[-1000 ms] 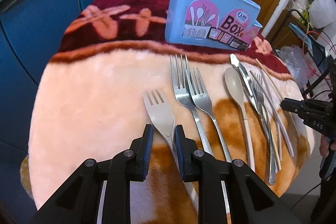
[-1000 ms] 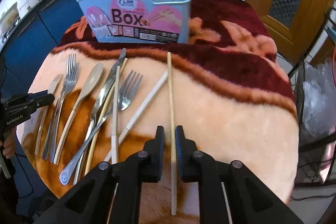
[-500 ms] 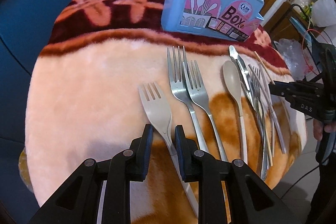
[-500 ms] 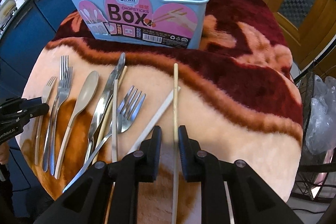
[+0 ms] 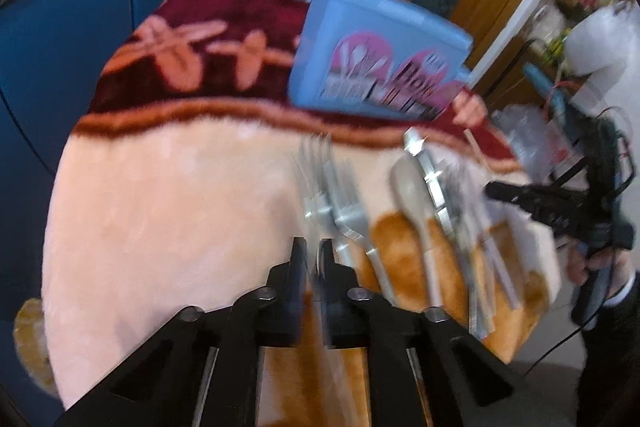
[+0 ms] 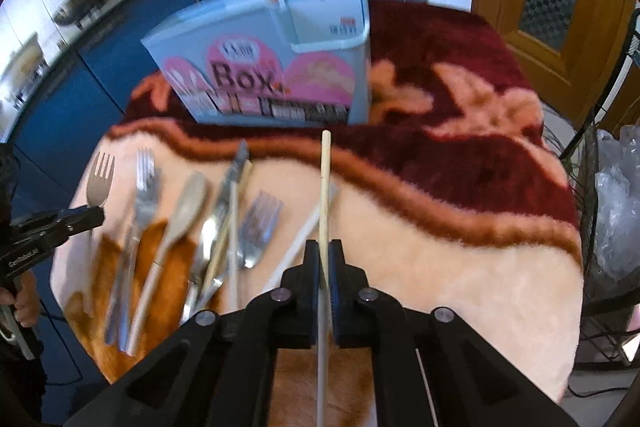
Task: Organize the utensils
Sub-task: 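Grasp a silver fork with the left tool while the right tool grasps a wooden chopstick, then lift the fork with the left tool while the right tool carries the chopstick over the blue box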
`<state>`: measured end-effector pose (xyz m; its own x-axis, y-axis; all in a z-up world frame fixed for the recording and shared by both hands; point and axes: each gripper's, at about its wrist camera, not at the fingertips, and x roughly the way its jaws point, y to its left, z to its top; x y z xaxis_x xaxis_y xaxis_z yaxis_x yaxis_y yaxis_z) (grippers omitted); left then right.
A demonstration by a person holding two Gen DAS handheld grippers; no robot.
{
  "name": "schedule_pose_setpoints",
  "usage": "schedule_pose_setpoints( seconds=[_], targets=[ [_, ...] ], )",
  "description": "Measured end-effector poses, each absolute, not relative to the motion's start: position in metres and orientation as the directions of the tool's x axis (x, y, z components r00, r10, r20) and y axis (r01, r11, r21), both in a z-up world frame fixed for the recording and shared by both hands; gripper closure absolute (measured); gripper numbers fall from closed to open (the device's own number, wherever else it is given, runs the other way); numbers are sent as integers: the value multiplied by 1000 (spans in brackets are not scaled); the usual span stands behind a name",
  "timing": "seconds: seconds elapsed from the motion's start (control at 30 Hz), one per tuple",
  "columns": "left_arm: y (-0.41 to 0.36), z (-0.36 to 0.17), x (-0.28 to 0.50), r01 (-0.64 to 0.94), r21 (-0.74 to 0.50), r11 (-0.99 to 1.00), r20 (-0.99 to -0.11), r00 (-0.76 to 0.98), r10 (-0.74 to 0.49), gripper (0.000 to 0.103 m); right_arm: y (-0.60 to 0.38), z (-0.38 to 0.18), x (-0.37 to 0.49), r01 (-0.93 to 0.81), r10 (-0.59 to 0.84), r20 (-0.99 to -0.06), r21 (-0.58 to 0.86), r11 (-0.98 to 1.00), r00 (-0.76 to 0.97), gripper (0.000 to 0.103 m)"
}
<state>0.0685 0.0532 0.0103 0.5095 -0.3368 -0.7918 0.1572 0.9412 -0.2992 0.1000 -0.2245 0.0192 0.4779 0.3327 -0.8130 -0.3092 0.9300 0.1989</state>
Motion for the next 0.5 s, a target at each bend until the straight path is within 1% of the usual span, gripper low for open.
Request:
schedule_pose_setpoints(
  seconds=[0.17,0.23,0.3,0.4,0.5],
  targets=[
    [46,37,60,199,-267,943,-689,645,-331,98,-224,36,89,-319,368,-741,216,923,562,97],
    [45,46,60,212,-276,938,-660,667,-345,98,-225,43,85,-328,372,-714,208,922,593,97],
    [42,56,61,227,-274,934,-622,699,-353,98,-223,54,81,-341,373,-671,187,921,641,97],
    [38,74,64,223,-229,948,-572,757,-316,98,-223,71,79,-359,393,-606,184,915,692,97],
    [37,85,76,214,-251,944,-544,776,-320,98,-225,87,79,-377,414,-534,183,908,737,96]
  ],
)
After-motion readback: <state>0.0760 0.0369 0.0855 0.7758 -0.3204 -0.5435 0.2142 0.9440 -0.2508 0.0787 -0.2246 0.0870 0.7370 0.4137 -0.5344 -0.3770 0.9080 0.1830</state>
